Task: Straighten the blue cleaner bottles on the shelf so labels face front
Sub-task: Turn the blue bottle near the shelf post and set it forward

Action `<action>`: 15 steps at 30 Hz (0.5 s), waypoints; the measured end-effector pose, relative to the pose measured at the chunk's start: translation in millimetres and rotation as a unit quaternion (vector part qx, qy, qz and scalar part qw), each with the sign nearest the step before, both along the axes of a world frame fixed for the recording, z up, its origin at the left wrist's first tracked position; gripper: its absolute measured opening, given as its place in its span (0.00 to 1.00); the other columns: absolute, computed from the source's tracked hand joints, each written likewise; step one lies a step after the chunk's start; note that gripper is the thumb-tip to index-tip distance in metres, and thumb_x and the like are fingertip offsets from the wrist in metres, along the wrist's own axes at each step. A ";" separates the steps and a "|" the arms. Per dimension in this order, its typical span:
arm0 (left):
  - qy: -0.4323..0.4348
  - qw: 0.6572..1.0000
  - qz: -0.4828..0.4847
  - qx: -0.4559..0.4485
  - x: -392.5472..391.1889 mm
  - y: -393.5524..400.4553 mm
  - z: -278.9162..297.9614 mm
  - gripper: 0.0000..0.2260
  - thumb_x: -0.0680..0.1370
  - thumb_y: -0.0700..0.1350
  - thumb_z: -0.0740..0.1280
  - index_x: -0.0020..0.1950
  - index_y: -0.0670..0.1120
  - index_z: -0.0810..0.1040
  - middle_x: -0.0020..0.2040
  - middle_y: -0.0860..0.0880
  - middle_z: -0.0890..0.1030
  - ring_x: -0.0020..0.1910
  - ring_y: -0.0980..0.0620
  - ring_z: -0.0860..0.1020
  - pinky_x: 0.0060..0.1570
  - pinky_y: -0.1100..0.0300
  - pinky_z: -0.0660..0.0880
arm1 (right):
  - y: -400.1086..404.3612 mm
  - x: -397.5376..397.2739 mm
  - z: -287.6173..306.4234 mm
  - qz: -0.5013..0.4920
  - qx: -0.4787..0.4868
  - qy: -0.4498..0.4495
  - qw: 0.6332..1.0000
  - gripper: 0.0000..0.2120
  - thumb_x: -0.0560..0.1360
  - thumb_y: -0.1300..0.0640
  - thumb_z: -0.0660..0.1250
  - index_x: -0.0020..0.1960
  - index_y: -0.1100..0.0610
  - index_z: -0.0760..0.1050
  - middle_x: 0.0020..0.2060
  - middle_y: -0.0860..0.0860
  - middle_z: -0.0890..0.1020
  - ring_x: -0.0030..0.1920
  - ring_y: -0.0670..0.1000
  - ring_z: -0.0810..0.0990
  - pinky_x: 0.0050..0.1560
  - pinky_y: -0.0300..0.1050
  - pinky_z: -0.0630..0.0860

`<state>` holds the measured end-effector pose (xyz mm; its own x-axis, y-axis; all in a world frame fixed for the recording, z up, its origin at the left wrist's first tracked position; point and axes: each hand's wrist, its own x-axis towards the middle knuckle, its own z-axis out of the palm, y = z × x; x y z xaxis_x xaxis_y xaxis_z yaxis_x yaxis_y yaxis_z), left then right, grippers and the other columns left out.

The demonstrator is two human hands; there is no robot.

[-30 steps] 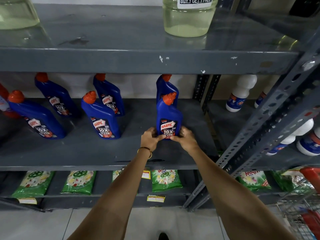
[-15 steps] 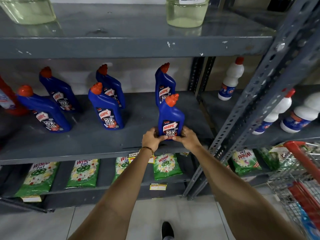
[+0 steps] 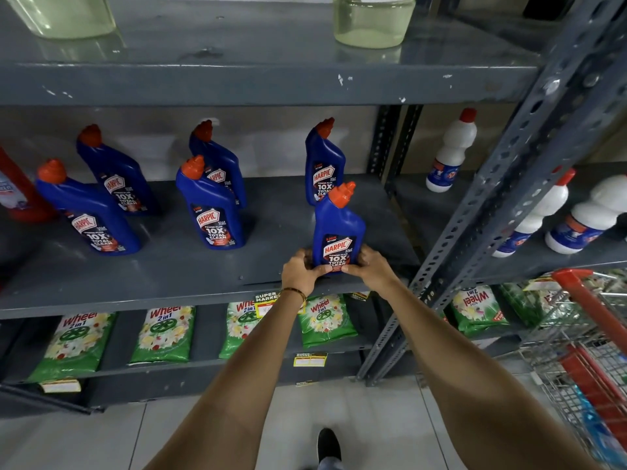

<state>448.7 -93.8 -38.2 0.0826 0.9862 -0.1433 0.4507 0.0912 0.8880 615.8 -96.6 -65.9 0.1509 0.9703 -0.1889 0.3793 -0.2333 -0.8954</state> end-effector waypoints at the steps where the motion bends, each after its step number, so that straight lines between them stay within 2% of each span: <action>1: 0.003 1.000 -0.002 0.001 -0.1 0.2 -0.3 0.23 0.68 0.46 0.75 0.59 0.39 0.74 0.56 0.40 0.81 0.55 0.42 0.79 0.57 0.49 0.76 | -0.6 -0.3 0.5 0.000 0.001 0.006 1.000 0.23 0.66 0.64 0.74 0.60 0.60 0.72 0.57 0.60 0.81 0.58 0.58 0.79 0.62 0.61 0.73; 6: 0.014 1.000 -0.008 -0.002 0.3 -0.6 2.1 0.24 0.69 0.47 0.74 0.61 0.39 0.73 0.57 0.40 0.81 0.56 0.43 0.79 0.57 0.52 0.76 | -2.7 -1.5 2.9 0.004 0.001 0.023 1.000 0.24 0.67 0.66 0.73 0.61 0.60 0.72 0.58 0.60 0.80 0.59 0.58 0.78 0.63 0.60 0.73; 15: 0.023 1.000 -0.018 -0.007 2.0 -1.5 6.2 0.24 0.69 0.45 0.74 0.61 0.39 0.71 0.58 0.40 0.80 0.57 0.42 0.78 0.59 0.49 0.75 | -2.8 2.0 3.4 0.012 -0.002 0.036 0.999 0.23 0.67 0.66 0.73 0.60 0.59 0.72 0.58 0.60 0.80 0.60 0.57 0.78 0.63 0.60 0.73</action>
<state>450.7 -95.3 -32.1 0.1109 0.9806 -0.1618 0.4948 0.0867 0.8647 617.8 -99.4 -62.4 0.1133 0.9730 -0.2013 0.3202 -0.2276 -0.9196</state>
